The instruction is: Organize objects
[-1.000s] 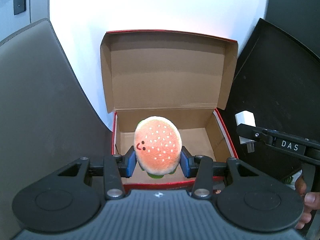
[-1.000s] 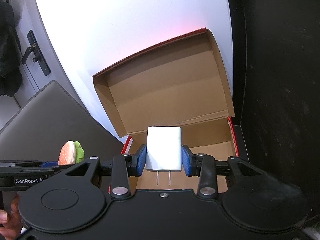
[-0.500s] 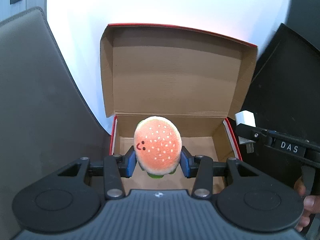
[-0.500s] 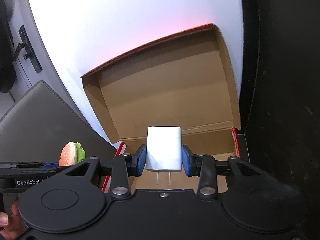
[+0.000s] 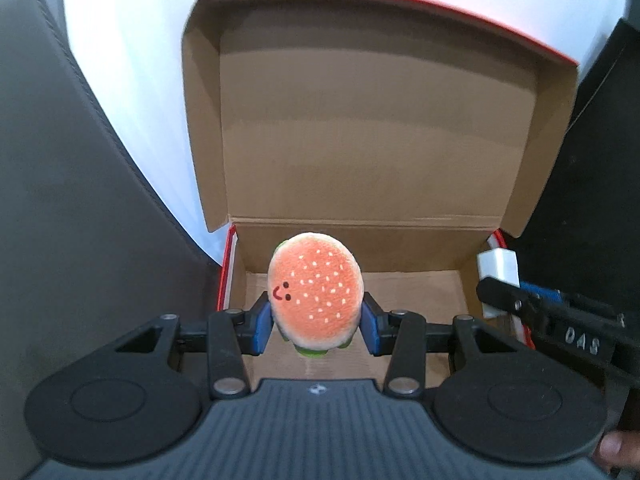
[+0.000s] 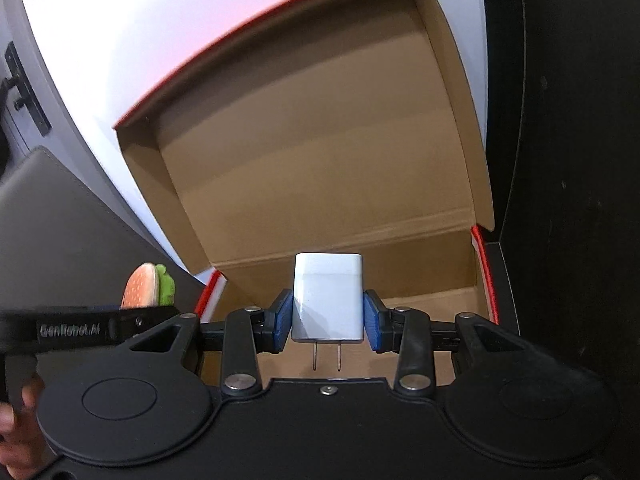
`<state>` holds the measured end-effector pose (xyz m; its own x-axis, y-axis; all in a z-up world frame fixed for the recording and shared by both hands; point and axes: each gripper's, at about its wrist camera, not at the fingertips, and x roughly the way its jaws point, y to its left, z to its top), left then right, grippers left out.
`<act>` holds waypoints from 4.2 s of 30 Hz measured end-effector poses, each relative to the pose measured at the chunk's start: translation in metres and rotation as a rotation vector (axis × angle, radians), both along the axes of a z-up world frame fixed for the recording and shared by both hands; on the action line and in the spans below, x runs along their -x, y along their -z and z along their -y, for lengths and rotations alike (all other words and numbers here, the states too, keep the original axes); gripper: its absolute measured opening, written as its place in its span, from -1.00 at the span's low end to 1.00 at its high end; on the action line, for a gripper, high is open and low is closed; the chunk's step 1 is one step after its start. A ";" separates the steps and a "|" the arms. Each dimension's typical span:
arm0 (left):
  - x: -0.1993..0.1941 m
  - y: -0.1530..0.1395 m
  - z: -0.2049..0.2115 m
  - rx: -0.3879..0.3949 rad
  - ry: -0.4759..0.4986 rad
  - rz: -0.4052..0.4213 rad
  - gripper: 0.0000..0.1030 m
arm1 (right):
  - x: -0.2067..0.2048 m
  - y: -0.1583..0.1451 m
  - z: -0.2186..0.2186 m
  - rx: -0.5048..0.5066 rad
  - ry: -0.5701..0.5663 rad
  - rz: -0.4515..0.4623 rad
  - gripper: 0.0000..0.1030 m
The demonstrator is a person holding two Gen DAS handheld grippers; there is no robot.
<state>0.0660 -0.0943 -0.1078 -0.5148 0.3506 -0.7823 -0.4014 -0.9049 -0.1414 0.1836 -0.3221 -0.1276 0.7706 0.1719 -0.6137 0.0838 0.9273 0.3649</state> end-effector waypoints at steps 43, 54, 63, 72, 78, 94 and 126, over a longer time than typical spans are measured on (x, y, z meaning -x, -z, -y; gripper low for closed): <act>0.082 0.132 -0.067 0.225 0.091 0.177 -0.08 | -0.024 0.069 0.006 -0.043 0.058 -0.156 -0.29; 0.077 0.102 -0.061 0.198 0.125 0.158 0.15 | -0.035 0.079 0.011 -0.095 0.073 -0.171 -0.29; 0.066 0.077 -0.048 0.179 0.133 0.152 0.47 | -0.055 0.093 0.005 -0.118 0.053 -0.197 -0.29; 0.062 0.058 -0.031 0.165 0.122 0.143 0.67 | -0.080 0.105 0.000 -0.148 0.031 -0.221 -0.29; 0.064 0.059 -0.019 0.172 0.093 0.147 0.70 | -0.093 0.117 0.001 -0.160 0.036 -0.259 -0.29; 0.063 0.052 -0.011 0.188 0.126 0.134 0.72 | -0.112 0.122 -0.007 -0.226 0.011 -0.252 0.00; 0.027 -0.030 0.052 0.095 0.204 0.026 1.00 | -0.037 -0.006 0.001 -0.197 -0.018 -0.101 1.00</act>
